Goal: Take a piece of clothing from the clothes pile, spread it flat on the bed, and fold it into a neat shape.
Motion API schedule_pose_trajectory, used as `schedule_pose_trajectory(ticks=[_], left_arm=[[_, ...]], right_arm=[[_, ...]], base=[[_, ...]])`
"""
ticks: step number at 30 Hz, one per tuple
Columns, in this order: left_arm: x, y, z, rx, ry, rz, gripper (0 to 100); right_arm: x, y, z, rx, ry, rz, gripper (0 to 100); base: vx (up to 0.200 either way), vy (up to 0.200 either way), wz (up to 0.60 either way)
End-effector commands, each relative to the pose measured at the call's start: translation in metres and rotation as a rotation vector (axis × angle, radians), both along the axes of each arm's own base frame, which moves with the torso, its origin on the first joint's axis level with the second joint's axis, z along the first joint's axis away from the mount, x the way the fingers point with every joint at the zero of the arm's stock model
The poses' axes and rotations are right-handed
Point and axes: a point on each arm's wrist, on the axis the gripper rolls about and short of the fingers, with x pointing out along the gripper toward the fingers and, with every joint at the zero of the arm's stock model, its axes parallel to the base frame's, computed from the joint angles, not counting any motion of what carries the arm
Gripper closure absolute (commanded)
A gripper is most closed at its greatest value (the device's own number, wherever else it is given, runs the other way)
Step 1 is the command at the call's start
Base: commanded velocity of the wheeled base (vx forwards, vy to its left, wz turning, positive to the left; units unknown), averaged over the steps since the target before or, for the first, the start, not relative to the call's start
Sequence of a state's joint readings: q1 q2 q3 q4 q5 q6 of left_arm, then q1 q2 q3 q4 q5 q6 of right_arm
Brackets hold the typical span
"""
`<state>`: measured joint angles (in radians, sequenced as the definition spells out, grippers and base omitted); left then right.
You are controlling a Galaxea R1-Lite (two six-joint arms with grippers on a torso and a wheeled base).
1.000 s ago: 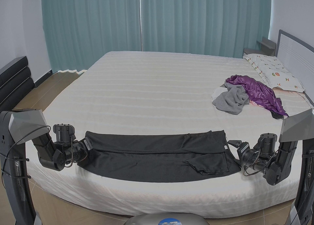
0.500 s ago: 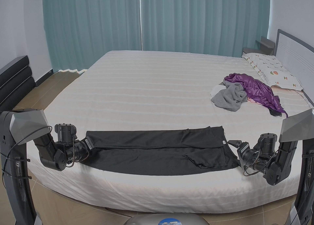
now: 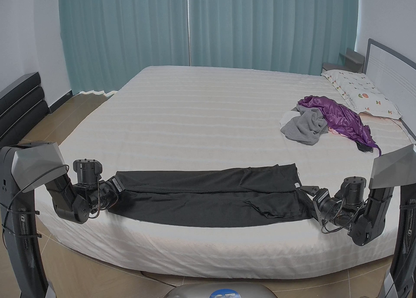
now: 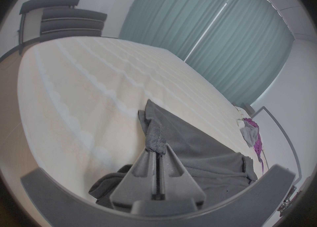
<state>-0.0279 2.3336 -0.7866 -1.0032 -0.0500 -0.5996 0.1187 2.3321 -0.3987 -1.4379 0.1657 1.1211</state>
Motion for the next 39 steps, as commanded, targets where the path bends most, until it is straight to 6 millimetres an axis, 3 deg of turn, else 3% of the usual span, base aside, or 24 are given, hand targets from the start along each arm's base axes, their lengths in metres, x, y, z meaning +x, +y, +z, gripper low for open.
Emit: schedule_pose_trajectory(ticks=[1,8,14,20,39], left_arm=[[0.002,-0.006,0.008,0.004,-0.03,-0.002,100],[-0.001,-0.02,0.033,-0.044,-0.101,-0.004,100],[-0.004,-0.033,0.044,-0.049,-0.126,-0.037,100],[-0.008,-0.061,0.063,-0.043,-0.171,-0.082,100],[0.001,-0.118,0.076,-0.027,-0.124,-0.187,100]], right_arm=[[0.0,0.0,0.0,0.0,0.0,-0.001,0],[0.0,-0.001,0.0,0.004,0.0,-0.004,0],[0.001,-0.001,0.001,0.007,-0.012,-0.007,0],[-0.004,-0.001,-0.003,0.006,-0.043,-0.001,0],[-0.004,-0.002,-0.003,0.004,-0.041,-0.002,0]], base=[[0.0,-0.2,0.0],[0.0,-0.2,0.0],[0.0,-0.2,0.0],[0.0,-0.2,0.0],[0.0,-0.2,0.0]])
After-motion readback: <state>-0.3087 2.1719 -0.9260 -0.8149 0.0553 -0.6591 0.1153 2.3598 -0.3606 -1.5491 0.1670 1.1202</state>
